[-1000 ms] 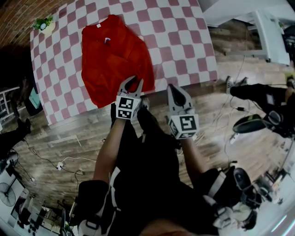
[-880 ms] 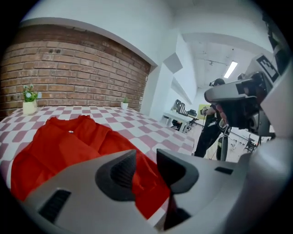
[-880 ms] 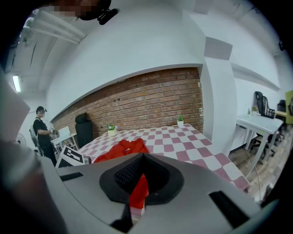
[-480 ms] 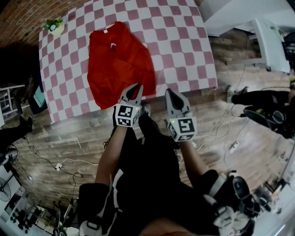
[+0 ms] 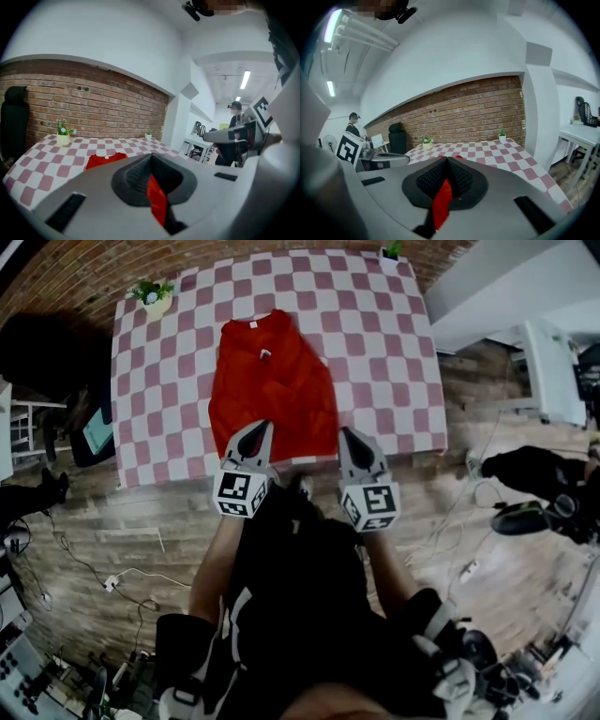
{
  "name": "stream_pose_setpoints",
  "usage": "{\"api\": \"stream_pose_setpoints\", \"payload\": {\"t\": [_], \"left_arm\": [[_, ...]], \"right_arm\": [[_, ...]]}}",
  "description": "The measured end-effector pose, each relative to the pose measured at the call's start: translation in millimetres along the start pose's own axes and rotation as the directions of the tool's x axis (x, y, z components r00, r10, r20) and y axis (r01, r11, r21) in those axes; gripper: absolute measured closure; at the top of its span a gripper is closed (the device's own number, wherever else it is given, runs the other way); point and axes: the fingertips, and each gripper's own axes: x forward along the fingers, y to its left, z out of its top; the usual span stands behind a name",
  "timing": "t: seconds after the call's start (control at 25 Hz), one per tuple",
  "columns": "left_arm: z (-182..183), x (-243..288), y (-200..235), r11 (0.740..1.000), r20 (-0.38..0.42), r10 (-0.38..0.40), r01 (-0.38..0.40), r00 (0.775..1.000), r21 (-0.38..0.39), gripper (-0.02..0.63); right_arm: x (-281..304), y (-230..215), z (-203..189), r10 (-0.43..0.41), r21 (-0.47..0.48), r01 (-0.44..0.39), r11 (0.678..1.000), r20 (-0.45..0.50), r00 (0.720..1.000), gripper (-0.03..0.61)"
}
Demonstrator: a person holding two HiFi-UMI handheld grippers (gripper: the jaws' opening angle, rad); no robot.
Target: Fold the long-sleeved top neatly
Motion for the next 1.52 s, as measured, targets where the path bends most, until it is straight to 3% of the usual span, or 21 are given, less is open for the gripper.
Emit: {"api": "stream_pose_setpoints", "payload": {"t": [0.36,0.76,1.12,1.52], "left_arm": [[44,-41,75,0.998,0.049,0.06,-0.06,0.997,0.006,0.607],[57,-49,140,0.998,0.059,0.069,-0.069,0.996,-0.002,0.607],[65,-8,180,0.996,0.036,0.085,-0.085,0.996,-0.018,0.607],[51,75,218,0.997,-0.015,0.069,-0.069,0.998,-0.04,0.607]], "right_arm": [[42,47,33,0.008,0.047,-0.008,0.999,0.0,1.0,0.571],[89,89,46,0.01,0.05,-0.01,0.999,-0.002,1.0,0.571],[147,65,65,0.031,0.013,-0.03,0.999,-0.038,0.999,0.571],[234,15,72,0.072,-0.056,-0.077,0.995,-0.096,0.993,0.569]]}}
